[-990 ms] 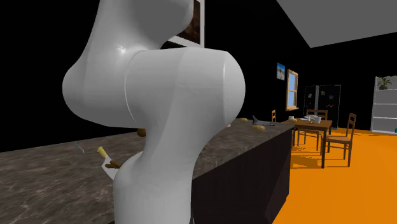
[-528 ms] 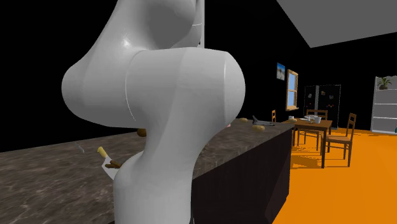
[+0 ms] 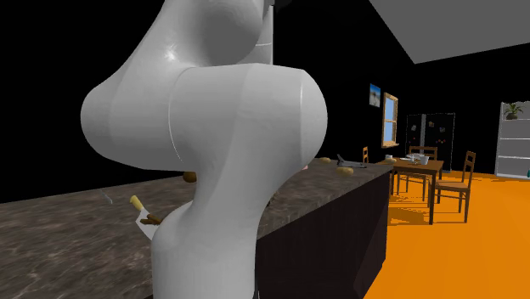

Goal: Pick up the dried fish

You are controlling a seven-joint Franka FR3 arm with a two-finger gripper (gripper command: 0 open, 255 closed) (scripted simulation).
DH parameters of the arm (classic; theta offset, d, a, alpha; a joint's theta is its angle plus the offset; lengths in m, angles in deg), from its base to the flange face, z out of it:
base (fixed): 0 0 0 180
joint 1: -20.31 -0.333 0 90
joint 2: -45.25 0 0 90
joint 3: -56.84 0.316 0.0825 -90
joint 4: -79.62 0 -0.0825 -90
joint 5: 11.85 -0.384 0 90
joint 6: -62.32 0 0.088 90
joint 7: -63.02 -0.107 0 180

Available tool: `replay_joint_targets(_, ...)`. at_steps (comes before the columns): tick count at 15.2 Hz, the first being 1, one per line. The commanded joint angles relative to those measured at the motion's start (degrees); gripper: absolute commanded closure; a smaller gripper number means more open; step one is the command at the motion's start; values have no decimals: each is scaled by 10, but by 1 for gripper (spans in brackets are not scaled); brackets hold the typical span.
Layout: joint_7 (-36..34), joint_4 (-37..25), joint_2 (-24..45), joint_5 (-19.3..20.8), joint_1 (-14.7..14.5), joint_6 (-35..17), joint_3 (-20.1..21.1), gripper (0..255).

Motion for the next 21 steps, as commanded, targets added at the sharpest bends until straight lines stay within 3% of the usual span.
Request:
replay_joint_targets(1, -1, 0, 1, 1, 0, 0, 0, 255)
replay_joint_targets(8, -2, 0, 3, 2, 0, -2, -1, 255)
replay_joint_targets(21, 93, 10, -92, -102, 21, 67, 37, 255)
